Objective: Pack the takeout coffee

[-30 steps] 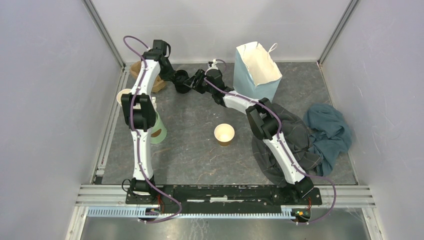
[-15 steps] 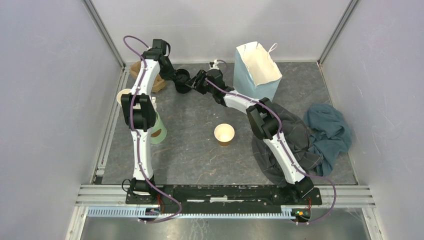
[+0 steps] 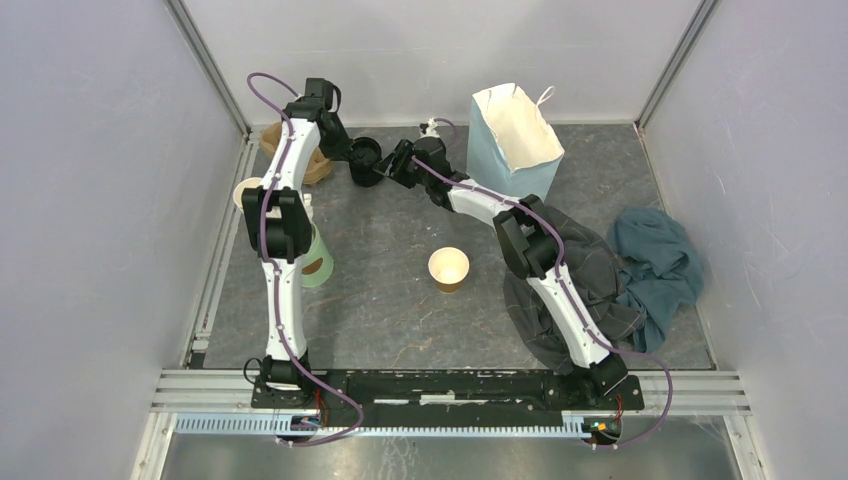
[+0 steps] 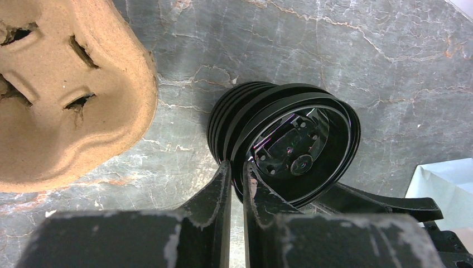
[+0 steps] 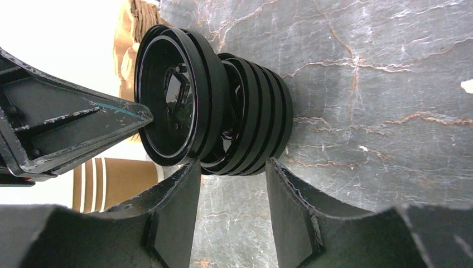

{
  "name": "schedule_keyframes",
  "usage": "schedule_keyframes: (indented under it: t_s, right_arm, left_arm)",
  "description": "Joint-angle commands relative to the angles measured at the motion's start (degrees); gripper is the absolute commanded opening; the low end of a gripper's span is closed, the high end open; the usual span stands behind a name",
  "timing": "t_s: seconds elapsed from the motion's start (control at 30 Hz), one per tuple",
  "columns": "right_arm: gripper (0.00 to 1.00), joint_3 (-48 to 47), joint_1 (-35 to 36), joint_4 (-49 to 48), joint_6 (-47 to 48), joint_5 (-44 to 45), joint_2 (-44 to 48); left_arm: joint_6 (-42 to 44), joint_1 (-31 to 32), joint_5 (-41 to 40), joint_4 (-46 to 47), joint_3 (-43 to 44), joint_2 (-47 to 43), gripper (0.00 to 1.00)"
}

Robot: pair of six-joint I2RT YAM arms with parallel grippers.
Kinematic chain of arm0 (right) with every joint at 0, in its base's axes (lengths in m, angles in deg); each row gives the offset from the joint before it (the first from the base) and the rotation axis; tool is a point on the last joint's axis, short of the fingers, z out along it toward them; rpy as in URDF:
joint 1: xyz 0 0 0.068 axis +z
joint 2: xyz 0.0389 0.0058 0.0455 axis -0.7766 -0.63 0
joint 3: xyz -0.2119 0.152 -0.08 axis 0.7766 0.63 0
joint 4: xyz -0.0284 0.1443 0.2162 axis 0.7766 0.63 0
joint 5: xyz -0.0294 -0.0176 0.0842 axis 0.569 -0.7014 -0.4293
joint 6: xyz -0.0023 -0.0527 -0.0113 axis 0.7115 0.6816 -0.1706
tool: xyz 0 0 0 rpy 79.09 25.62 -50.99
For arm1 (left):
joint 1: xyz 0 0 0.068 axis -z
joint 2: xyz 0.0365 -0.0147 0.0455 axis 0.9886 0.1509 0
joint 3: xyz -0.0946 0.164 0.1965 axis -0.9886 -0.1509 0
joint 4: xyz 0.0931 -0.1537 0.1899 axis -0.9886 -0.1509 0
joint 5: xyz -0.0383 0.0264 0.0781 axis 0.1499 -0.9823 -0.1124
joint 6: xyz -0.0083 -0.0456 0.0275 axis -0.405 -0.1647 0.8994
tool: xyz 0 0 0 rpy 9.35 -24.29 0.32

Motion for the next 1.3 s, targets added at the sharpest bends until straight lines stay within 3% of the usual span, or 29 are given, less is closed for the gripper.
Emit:
schedule_keyframes:
  t_s: [0.0,0.7,0.97,1.1,1.27]
  right_arm:
    - [0.52,-2.76,-0.09,0.13,2.35,1.42,0.83]
    - [0.54,-2.42,-0.24,4.98,10.55,-0.65,4.68]
    - [0.66,2.78,-1.00,5.12,18.23,-4.51,11.30]
    - [0.75,2.77,-1.47,4.35,17.43,-7.52,12.03]
    - [0.88,2.39,-2.28,2.80,15.31,-8.15,13.51]
  left_arm:
    - [-2.31,0.09,1.62,0.50,1.17,-3.12,0.02]
    - [-2.04,-0.86,1.96,-0.63,1.20,-4.66,0.02]
    - [-2.66,-1.44,5.48,-0.34,0.79,-5.64,0.02]
    - [-0.86,-1.40,6.58,0.35,0.24,-6.41,0.02]
    - [2.44,-1.10,2.47,0.60,-3.41,-9.70,0.02]
